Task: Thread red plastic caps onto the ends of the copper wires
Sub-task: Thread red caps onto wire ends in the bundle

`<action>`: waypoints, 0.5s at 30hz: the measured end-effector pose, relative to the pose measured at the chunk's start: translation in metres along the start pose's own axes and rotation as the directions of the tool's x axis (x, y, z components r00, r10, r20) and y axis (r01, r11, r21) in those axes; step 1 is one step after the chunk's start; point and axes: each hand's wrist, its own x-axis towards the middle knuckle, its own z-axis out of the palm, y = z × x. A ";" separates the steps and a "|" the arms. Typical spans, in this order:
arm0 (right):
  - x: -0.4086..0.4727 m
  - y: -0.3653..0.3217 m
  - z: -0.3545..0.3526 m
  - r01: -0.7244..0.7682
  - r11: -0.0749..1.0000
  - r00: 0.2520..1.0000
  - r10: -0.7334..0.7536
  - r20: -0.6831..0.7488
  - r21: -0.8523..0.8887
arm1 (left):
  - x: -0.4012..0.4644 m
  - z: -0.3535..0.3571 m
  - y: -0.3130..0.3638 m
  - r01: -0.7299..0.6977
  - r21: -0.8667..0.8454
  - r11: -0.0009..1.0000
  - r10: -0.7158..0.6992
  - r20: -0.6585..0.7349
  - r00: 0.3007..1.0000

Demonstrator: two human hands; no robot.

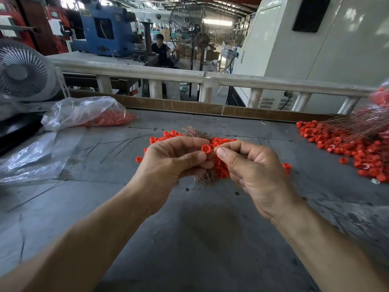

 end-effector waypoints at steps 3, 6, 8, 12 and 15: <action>0.000 -0.001 -0.001 0.015 1.000 1.000 -0.015 -0.002 -0.021 | 0.000 0.000 -0.002 -0.011 0.031 0.999 0.011 -0.003 1.000; 0.000 -0.003 -0.001 0.011 1.000 1.000 -0.011 0.000 -0.024 | 0.000 0.000 -0.003 -0.020 0.042 0.999 0.020 0.014 1.000; -0.001 -0.004 -0.001 0.010 1.000 1.000 -0.010 -0.001 -0.027 | 0.000 -0.001 -0.003 -0.022 0.036 0.999 0.021 0.022 1.000; -0.003 -0.006 0.000 0.040 0.998 0.999 -0.040 -0.014 -0.053 | 0.001 -0.001 -0.003 -0.036 0.034 0.999 0.035 0.047 0.998; -0.004 -0.008 0.001 0.059 0.996 0.998 -0.060 -0.018 -0.062 | 0.000 -0.001 -0.003 -0.066 0.058 0.996 0.061 0.081 0.995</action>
